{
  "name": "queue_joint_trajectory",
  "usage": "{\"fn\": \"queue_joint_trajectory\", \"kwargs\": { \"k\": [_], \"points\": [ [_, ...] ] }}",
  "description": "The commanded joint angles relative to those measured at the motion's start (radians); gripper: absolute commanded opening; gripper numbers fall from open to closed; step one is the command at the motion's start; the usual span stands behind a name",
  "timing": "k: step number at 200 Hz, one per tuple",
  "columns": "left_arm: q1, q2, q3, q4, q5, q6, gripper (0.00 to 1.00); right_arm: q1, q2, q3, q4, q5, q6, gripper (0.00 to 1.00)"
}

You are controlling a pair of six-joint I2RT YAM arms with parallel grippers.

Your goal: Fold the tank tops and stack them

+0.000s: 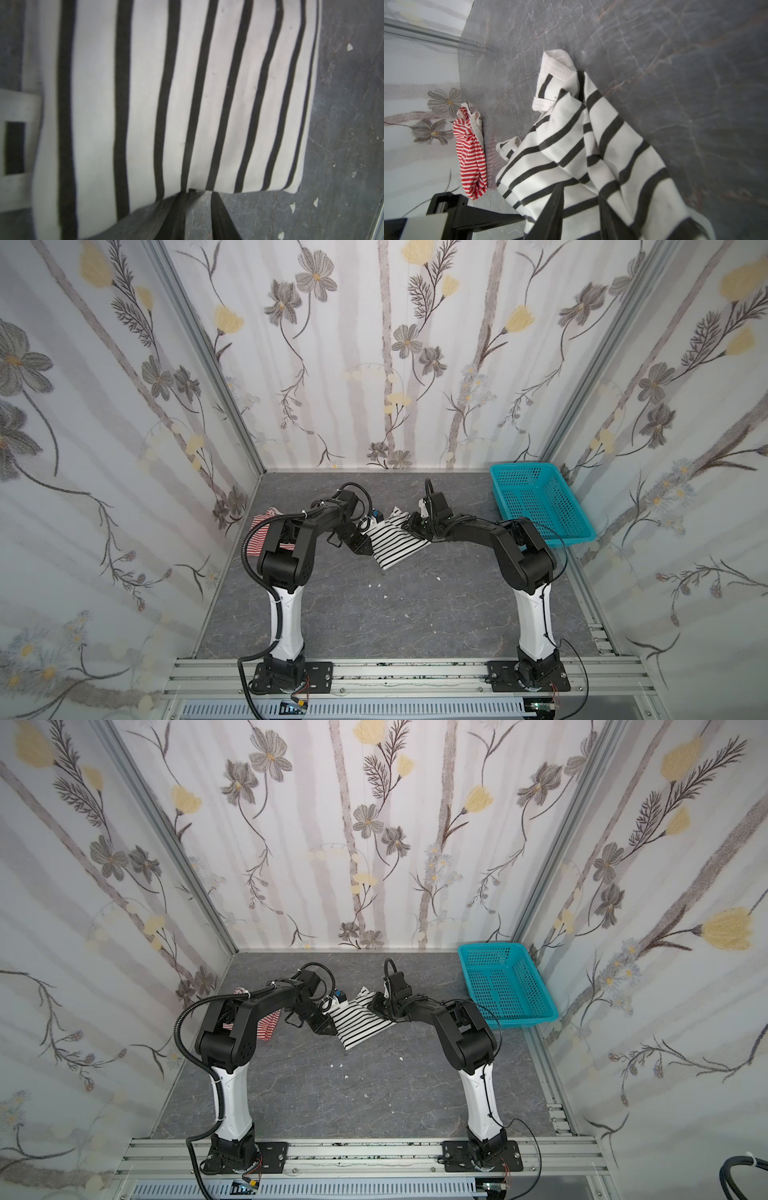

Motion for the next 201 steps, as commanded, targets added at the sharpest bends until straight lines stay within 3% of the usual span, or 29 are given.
{"fn": "queue_joint_trajectory", "kwargs": {
  "k": [1, 32, 49, 77, 113, 149, 201],
  "points": [
    [0.032, -0.007, 0.002, 0.000, -0.159, 0.026, 0.25, 0.038, -0.069, -0.071, -0.025, 0.046, 0.053, 0.33],
    [0.079, -0.007, 0.082, 0.000, -0.186, -0.003, 0.27, 0.123, -0.178, -0.189, 0.008, 0.086, 0.142, 0.34],
    [0.103, -0.039, 0.097, -0.002, -0.114, -0.038, 0.31, 0.161, -0.235, -0.239, 0.061, 0.088, 0.176, 0.35],
    [0.106, -0.099, 0.015, -0.003, 0.006, -0.087, 0.48, 0.171, -0.302, -0.254, 0.080, 0.131, 0.162, 0.36],
    [0.116, -0.175, -0.143, -0.003, 0.109, -0.103, 0.60, 0.135, -0.244, -0.208, 0.065, 0.111, 0.122, 0.29],
    [0.129, -0.219, -0.268, -0.003, 0.186, -0.098, 0.62, 0.101, -0.176, -0.173, 0.070, 0.085, 0.102, 0.26],
    [0.129, -0.197, -0.337, -0.003, 0.259, -0.099, 0.67, 0.019, -0.105, -0.165, 0.093, 0.064, 0.082, 0.25]
  ]
}}
